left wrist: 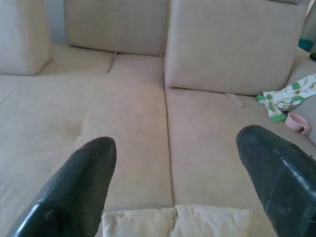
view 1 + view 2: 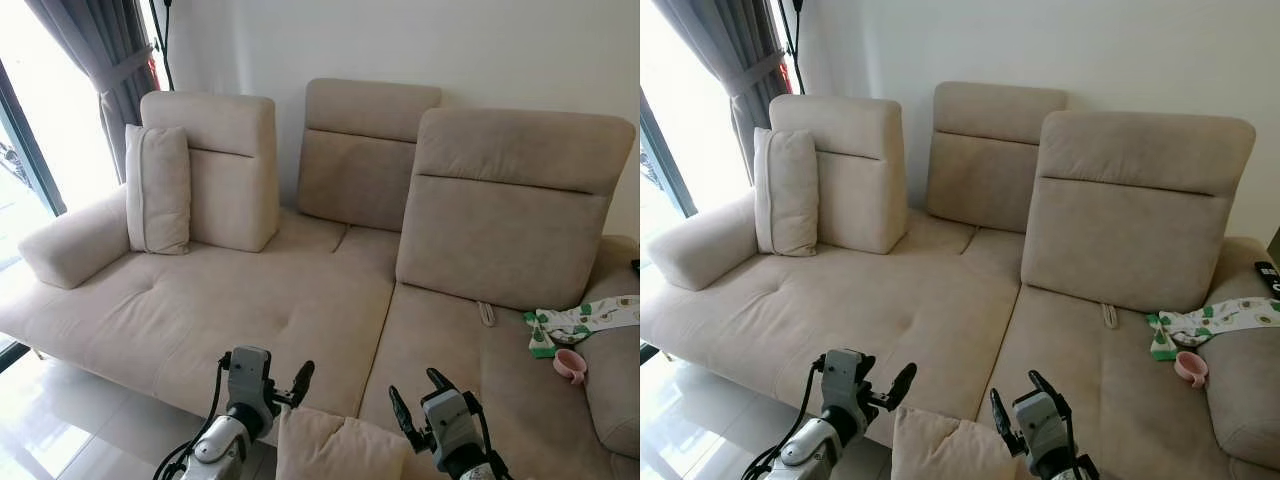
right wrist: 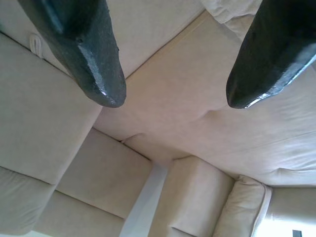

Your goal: Move the pillow to the sofa from floor

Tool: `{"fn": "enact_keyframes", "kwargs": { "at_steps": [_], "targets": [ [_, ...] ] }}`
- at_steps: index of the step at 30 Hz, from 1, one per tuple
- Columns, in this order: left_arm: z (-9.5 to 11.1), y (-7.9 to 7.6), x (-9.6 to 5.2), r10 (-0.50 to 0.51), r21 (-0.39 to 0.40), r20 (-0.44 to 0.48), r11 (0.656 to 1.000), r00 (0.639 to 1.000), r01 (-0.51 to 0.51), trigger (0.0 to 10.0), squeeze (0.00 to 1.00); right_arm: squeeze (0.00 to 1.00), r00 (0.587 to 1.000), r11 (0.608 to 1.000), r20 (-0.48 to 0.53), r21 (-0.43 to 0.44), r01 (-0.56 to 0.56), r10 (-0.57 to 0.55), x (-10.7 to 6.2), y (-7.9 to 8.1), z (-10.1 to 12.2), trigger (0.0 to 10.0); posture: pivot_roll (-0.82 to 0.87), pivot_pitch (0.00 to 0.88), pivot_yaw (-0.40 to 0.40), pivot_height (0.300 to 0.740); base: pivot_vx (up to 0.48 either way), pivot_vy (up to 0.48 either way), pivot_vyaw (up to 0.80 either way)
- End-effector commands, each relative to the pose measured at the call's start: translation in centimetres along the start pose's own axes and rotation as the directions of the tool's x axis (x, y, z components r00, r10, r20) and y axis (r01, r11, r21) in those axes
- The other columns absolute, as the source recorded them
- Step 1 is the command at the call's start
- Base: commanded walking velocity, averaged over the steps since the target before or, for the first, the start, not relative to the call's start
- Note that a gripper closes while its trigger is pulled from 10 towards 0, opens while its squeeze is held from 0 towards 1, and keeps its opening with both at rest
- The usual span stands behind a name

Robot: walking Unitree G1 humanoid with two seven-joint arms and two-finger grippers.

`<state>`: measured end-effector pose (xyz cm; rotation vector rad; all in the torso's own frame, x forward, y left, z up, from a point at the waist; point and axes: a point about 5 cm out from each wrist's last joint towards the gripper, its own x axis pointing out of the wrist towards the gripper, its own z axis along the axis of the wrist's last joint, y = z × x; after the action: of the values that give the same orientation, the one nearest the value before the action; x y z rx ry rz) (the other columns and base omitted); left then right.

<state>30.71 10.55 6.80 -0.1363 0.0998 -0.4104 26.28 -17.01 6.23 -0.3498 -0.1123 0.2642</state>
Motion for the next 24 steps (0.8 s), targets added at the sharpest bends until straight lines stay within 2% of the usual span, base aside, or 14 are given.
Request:
{"fn": "enact_keyframes", "kwargs": {
  "at_steps": [1, 24],
  "targets": [
    [-0.35, 0.14, -0.12, 0.010, -0.013, -0.006, 1.000, 1.000, -0.010, 10.0, 0.00, 0.00, 1.000, 1.000, 0.005, 0.013, 0.000, 0.000, -0.30, 0.39, -0.07, 10.0, 0.01, 0.000, 0.031, 0.710, 0.000, 0.000, 0.00],
    [-0.37, 0.16, 0.20, 0.020, -0.017, 0.001, 1.000, 1.000, -0.020, 10.0, 0.00, 0.00, 0.999, 0.999, 0.014, 0.024, -0.032, 0.032, 0.05, 0.76, -0.02, 10.0, 0.01, 0.000, 0.023, 0.635, 0.000, 0.000, 0.00]
  ]
}}
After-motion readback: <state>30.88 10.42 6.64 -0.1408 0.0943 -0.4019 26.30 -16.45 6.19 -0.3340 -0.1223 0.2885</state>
